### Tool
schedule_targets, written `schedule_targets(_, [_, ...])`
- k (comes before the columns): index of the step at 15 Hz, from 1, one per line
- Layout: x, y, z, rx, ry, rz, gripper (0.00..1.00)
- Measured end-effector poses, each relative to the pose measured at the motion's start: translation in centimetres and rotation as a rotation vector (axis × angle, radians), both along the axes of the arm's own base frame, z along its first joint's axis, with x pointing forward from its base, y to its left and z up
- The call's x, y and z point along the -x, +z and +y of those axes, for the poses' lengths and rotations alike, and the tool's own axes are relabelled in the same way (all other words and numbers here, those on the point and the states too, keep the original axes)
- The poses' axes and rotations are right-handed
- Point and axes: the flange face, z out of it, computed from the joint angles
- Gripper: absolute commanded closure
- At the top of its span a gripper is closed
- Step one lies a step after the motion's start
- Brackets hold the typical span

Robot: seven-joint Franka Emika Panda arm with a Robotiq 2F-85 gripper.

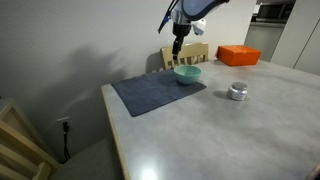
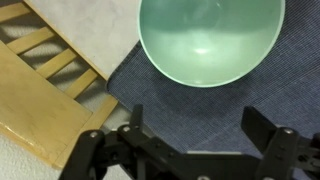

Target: Move the green bowl to the left side of the table, remove the silver lid from the top of the silver tin

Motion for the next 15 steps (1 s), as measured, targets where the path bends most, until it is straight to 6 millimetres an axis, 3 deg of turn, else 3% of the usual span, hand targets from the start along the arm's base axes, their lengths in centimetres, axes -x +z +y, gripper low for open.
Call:
schedule_targets(5, [-0.3,-0.4,-1.0,-0.061,-0.254,-0.015,0.0])
schedule_targets(10, [0.3,-0.6,-0.2,-0.107,-0.443,-0.012,0.0])
schedule_targets(15, [1.1,-1.3,0.0,-0.069,-0.386,0.042,0.0])
